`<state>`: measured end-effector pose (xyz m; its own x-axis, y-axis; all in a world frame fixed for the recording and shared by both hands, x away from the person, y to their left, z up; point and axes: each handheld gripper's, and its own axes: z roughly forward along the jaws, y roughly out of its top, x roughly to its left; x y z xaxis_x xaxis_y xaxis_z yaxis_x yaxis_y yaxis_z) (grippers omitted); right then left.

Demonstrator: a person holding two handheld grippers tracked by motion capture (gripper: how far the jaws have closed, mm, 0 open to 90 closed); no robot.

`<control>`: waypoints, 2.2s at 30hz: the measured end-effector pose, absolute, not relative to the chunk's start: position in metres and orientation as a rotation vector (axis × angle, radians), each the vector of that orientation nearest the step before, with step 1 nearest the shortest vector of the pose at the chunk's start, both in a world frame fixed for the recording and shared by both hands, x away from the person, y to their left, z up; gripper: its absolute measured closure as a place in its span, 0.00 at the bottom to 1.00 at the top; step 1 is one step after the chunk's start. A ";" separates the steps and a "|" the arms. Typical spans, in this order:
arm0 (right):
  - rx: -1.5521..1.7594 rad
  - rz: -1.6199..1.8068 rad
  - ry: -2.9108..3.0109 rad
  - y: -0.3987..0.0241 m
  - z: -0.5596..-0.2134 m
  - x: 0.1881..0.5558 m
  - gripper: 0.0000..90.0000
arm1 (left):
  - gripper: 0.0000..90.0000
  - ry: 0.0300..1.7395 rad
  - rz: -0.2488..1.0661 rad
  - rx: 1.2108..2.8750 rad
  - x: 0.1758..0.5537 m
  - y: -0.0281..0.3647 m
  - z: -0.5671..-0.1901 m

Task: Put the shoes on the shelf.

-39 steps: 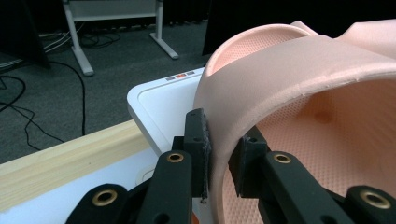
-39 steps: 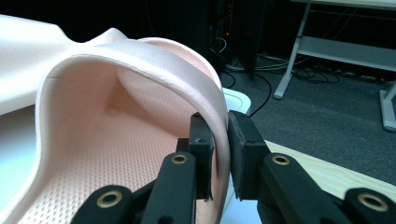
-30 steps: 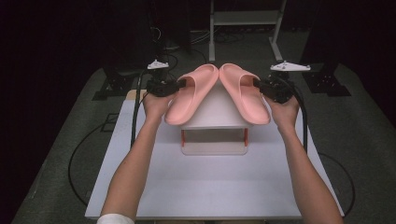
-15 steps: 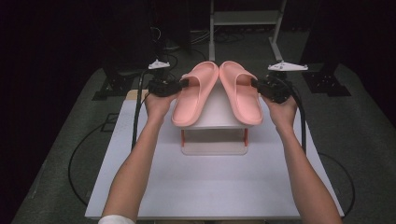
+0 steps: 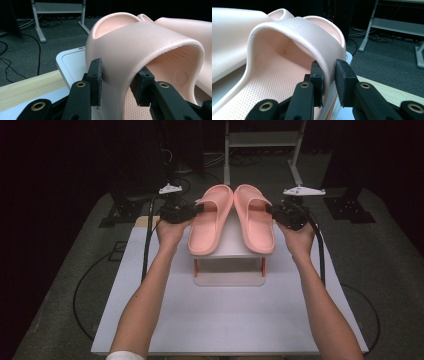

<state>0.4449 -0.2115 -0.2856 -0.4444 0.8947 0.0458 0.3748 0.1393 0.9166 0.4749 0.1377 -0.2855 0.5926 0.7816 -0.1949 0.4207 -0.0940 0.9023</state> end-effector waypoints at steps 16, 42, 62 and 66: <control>1.211 1.267 1.899 -0.201 -0.287 0.446 0.82 | 0.66 0.988 0.389 1.718 0.472 0.132 -0.286; 1.220 1.279 1.924 -0.195 -0.292 0.450 0.78 | 0.62 0.967 0.360 1.731 0.472 0.126 -0.291; 1.249 1.412 1.956 -0.202 -0.293 0.442 0.63 | 0.55 0.937 0.333 1.707 0.461 0.132 -0.293; 1.257 1.430 1.956 -0.207 -0.295 0.439 0.61 | 0.54 0.924 0.340 1.701 0.456 0.133 -0.289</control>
